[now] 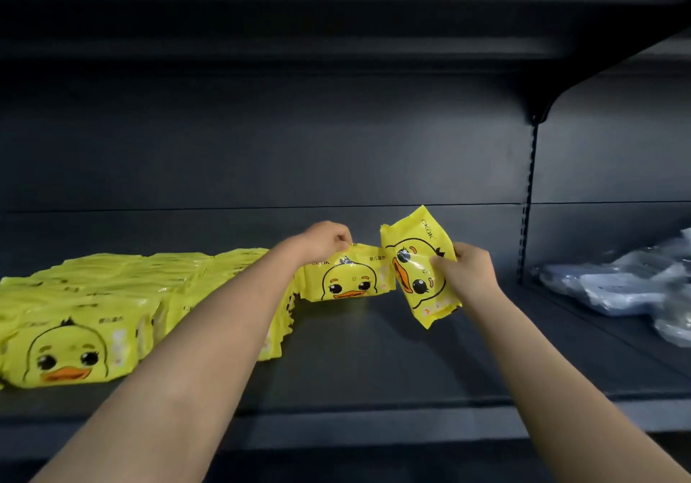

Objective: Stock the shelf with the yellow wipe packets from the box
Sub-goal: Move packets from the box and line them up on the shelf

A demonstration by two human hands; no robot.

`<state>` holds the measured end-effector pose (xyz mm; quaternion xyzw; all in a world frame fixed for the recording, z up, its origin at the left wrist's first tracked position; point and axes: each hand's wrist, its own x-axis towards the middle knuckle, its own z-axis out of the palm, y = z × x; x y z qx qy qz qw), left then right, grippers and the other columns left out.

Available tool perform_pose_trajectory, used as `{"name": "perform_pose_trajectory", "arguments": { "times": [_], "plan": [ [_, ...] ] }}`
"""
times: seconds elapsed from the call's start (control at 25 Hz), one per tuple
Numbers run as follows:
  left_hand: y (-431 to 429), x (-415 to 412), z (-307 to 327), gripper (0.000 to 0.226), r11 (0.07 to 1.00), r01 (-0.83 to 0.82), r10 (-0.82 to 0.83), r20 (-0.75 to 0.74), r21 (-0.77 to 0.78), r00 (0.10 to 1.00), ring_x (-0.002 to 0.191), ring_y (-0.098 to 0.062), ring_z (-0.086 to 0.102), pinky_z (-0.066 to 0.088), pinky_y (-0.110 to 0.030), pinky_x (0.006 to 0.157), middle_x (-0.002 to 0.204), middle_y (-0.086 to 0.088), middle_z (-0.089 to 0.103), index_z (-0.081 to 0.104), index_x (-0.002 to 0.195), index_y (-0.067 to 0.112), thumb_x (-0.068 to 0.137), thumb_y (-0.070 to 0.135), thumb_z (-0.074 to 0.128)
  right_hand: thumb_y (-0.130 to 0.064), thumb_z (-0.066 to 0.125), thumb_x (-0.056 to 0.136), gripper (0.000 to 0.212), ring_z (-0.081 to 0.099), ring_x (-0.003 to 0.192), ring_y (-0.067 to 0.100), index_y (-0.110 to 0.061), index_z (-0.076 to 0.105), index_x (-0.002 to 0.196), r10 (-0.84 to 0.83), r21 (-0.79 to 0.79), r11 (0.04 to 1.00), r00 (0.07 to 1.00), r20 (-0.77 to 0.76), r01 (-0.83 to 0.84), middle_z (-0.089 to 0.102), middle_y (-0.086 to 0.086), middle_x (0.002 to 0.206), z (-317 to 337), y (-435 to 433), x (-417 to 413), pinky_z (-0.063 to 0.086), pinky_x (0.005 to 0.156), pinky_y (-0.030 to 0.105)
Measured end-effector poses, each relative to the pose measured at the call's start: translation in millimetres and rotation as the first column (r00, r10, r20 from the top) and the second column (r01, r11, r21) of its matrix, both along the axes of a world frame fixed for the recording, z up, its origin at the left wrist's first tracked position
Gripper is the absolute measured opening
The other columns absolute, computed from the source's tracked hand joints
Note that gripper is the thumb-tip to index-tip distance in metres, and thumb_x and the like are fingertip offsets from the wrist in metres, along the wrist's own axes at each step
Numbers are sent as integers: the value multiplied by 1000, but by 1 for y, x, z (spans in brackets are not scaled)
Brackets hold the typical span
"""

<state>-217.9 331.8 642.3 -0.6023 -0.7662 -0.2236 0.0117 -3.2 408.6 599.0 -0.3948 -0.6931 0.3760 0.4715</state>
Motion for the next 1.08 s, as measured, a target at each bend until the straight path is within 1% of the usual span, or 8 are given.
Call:
{"name": "perform_pose_trajectory", "arguments": {
  "times": [0.2, 0.32, 0.48, 0.64, 0.76, 0.84, 0.96, 1.08],
  "plan": [
    [57, -55, -15, 21, 982, 35, -50, -74, -184, 996, 111, -20, 51, 41, -33, 93, 124, -4, 55, 59, 113, 12, 97, 19, 46, -6, 56, 85, 13, 65, 85, 38, 2, 65, 91, -33, -19, 999, 999, 38, 34, 68, 22, 89, -14, 41, -39, 54, 76, 46],
    [80, -78, -31, 23, 965, -45, -9, -205, -260, 979, 113, -25, 50, 38, -30, 88, 126, -8, 53, 58, 115, 9, 97, 14, 44, -6, 56, 87, 9, 67, 83, 33, -7, 65, 88, 30, -27, 999, 996, 90, -27, 69, 17, 88, -26, 55, -60, 56, 78, 45],
    [90, -91, -35, 22, 965, -122, 51, -293, -232, 955, 101, -25, 52, 35, -26, 76, 117, -9, 56, 60, 113, 11, 95, 11, 46, -5, 56, 88, 9, 63, 76, 27, -10, 62, 85, 66, -18, 998, 990, 123, -65, 65, 10, 81, -34, 63, -80, 54, 75, 39],
    [90, -97, -40, 23, 963, -187, 107, -361, -195, 927, 96, -23, 54, 37, -27, 74, 105, -1, 56, 61, 113, 14, 92, 16, 51, -7, 56, 89, 10, 63, 75, 22, -15, 62, 87, 143, -15, 990, 980, 140, -142, 64, 2, 78, -35, 63, -91, 52, 70, 32],
    [82, -97, -34, 27, 968, -192, 120, -378, -159, 918, 105, -26, 54, 44, -33, 80, 115, -5, 57, 56, 114, 14, 88, 21, 61, -4, 57, 87, 15, 64, 71, 17, -17, 64, 87, 221, -22, 975, 963, 153, -221, 66, 1, 80, -27, 62, -93, 51, 66, 27],
    [72, -101, -25, 29, 968, -180, 116, -328, -173, 938, 109, -25, 53, 44, -32, 87, 120, -6, 57, 57, 115, 13, 87, 16, 63, -3, 58, 86, 13, 61, 68, 16, -10, 68, 90, 264, 8, 962, 932, 246, -275, 66, 7, 81, -18, 61, -98, 49, 65, 25],
    [48, -113, -13, 22, 971, -185, 134, -297, -151, 945, 110, -22, 55, 42, -27, 88, 119, -4, 61, 63, 110, 11, 89, 9, 55, -7, 58, 85, 15, 60, 80, 24, -3, 68, 96, 278, 151, 893, 785, 554, -423, 67, 18, 91, -4, 59, -127, 49, 72, 33],
    [18, -118, -6, 20, 977, -194, 167, -241, -92, 956, 109, -21, 55, 40, -25, 86, 116, -4, 62, 64, 106, 10, 91, 8, 51, -13, 53, 89, 25, 55, 103, 28, -8, 63, 112, 82, 342, 803, 660, 746, -487, 64, 12, 106, -15, 52, -169, 44, 84, 34]
  ]
}}
